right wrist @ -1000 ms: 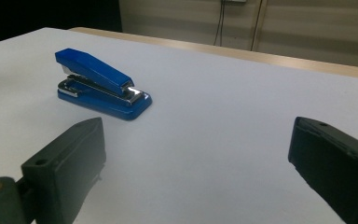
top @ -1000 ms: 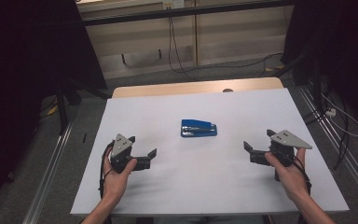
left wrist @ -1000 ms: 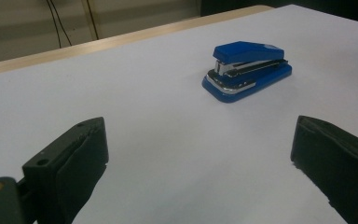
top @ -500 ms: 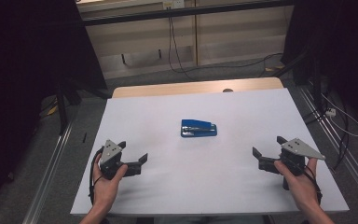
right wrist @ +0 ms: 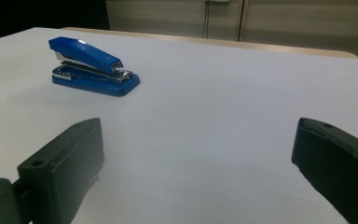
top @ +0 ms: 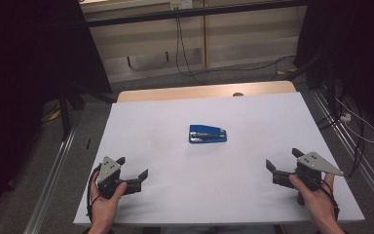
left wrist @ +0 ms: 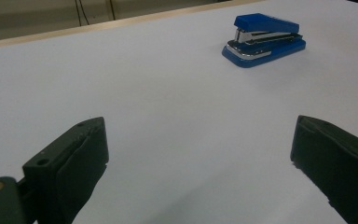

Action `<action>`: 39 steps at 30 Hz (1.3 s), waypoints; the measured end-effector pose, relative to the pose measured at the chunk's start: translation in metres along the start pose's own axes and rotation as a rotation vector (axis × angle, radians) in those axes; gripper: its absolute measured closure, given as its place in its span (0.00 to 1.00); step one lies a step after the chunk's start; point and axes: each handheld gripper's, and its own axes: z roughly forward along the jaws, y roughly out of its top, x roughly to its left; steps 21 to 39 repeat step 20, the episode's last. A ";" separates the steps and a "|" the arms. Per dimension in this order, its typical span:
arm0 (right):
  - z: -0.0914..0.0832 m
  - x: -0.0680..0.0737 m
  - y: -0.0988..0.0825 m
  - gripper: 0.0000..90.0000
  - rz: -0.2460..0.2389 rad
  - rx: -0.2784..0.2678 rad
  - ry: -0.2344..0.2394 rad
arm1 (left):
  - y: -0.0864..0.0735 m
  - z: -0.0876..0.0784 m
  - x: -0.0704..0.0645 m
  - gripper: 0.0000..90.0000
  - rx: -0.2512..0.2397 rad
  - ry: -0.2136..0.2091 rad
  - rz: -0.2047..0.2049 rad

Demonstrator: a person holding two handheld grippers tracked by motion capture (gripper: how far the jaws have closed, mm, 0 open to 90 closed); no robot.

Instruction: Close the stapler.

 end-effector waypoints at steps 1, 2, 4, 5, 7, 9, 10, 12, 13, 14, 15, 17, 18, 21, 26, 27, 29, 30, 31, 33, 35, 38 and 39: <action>-0.001 0.001 -0.001 0.02 -0.002 -0.001 0.001 | -0.001 0.000 0.000 0.05 0.007 -0.002 -0.004; -0.001 0.001 -0.002 0.02 -0.008 -0.002 0.005 | -0.001 -0.001 0.000 0.05 0.014 0.001 -0.007; -0.002 0.003 -0.003 0.02 -0.019 -0.003 0.016 | -0.001 -0.004 -0.002 0.05 0.012 0.011 -0.011; -0.002 0.003 -0.002 0.02 -0.020 -0.015 0.020 | -0.001 -0.004 -0.002 0.05 0.006 0.011 -0.003; -0.002 0.003 -0.001 0.02 -0.024 -0.022 0.014 | -0.002 -0.004 -0.003 0.05 0.010 0.004 0.001; -0.001 0.003 -0.001 0.02 -0.021 -0.024 0.010 | -0.001 -0.004 -0.003 0.05 -0.003 -0.006 0.002; 0.000 0.002 -0.001 0.02 -0.020 -0.028 0.006 | -0.001 -0.004 -0.003 0.05 -0.014 -0.004 0.002; 0.000 0.001 -0.001 0.02 -0.015 -0.029 0.003 | 0.000 -0.005 -0.002 0.05 -0.014 0.001 -0.008; 0.000 0.001 -0.001 0.02 -0.012 -0.027 0.004 | -0.001 -0.004 -0.002 0.05 -0.007 -0.001 -0.010; 0.001 0.001 -0.001 0.02 -0.013 -0.026 0.007 | -0.001 -0.003 -0.001 0.05 0.003 -0.003 -0.010; 0.001 0.001 -0.001 0.02 -0.013 -0.023 0.012 | -0.001 -0.002 0.000 0.05 0.009 -0.002 -0.003; 0.003 0.001 -0.001 0.02 -0.014 -0.022 0.015 | 0.000 -0.002 0.003 0.05 0.002 0.024 -0.004; 0.004 0.002 0.000 0.02 -0.013 -0.021 0.015 | 0.000 -0.002 0.005 0.05 -0.002 0.023 -0.017; 0.007 0.002 0.000 0.02 -0.016 -0.017 0.016 | -0.001 -0.002 0.007 0.05 0.007 0.017 -0.033; 0.007 0.002 0.000 0.02 -0.016 -0.017 0.016 | -0.001 -0.002 0.007 0.05 0.007 0.017 -0.033; 0.007 0.002 0.000 0.02 -0.016 -0.017 0.016 | -0.001 -0.002 0.007 0.05 0.007 0.017 -0.033; 0.007 0.002 0.000 0.02 -0.016 -0.017 0.016 | -0.001 -0.002 0.007 0.05 0.007 0.017 -0.033; 0.007 0.002 0.000 0.02 -0.016 -0.017 0.016 | -0.001 -0.002 0.007 0.05 0.007 0.017 -0.033; 0.007 0.002 0.000 0.02 -0.016 -0.017 0.016 | -0.001 -0.002 0.007 0.05 0.007 0.017 -0.033; 0.007 0.002 0.000 0.02 -0.016 -0.017 0.016 | -0.001 -0.002 0.007 0.05 0.007 0.017 -0.033; 0.007 0.002 0.000 0.02 -0.016 -0.017 0.016 | -0.001 -0.002 0.007 0.05 0.007 0.017 -0.033; 0.007 0.002 0.000 0.02 -0.016 -0.017 0.016 | -0.001 -0.002 0.007 0.05 0.007 0.017 -0.033; 0.007 0.002 0.000 0.02 -0.016 -0.017 0.016 | -0.001 -0.002 0.007 0.05 0.007 0.017 -0.033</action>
